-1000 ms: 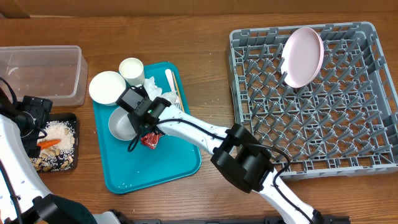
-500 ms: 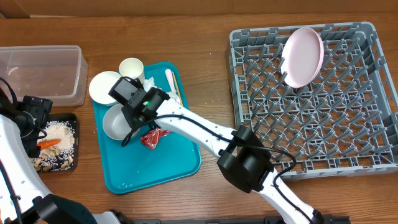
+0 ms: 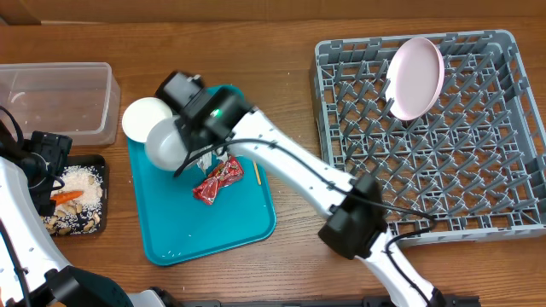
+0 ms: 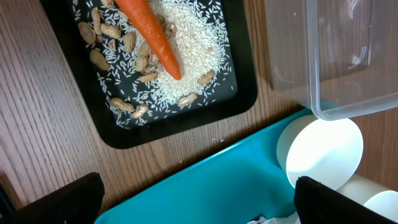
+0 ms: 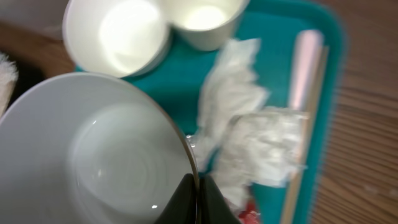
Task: Sort waste into correct bins and load items into the dishwasher rack
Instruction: 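Carry the white bowl with the right gripper to the dish rack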
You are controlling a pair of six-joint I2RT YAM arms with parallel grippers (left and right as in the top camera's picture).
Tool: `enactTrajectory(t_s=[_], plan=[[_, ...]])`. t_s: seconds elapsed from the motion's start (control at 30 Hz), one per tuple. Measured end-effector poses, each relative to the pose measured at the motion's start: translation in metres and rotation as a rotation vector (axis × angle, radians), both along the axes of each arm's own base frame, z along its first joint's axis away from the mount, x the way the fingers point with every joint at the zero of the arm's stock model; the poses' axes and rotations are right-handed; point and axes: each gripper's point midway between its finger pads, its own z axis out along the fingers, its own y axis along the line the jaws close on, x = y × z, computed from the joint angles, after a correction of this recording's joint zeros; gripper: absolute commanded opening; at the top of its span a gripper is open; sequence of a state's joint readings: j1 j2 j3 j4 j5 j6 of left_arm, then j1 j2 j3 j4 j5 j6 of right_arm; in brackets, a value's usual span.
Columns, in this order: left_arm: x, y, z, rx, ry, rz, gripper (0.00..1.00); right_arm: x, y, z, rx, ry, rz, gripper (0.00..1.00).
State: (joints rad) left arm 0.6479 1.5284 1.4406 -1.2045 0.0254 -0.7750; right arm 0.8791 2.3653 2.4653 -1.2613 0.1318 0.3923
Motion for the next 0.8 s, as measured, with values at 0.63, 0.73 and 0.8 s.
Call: enactTrajectory(t_s=[0.63, 0.73, 0.8], plan=[[0.0, 0.0, 0.0, 0.0, 0.0, 0.0, 1.0, 0.037, -0.376, 0.2, -0.185, -0.299, -0.811, 0.04], [0.0, 0.0, 0.0, 0.0, 0.0, 0.0, 1.0, 0.023, -0.426, 0.211, -0.236, -0.318, -0.957, 0.04], [0.0, 0.0, 0.0, 0.0, 0.0, 0.0, 1.0, 0.016, -0.464, 0.217, -0.275, -0.339, -1.081, 0.04]])
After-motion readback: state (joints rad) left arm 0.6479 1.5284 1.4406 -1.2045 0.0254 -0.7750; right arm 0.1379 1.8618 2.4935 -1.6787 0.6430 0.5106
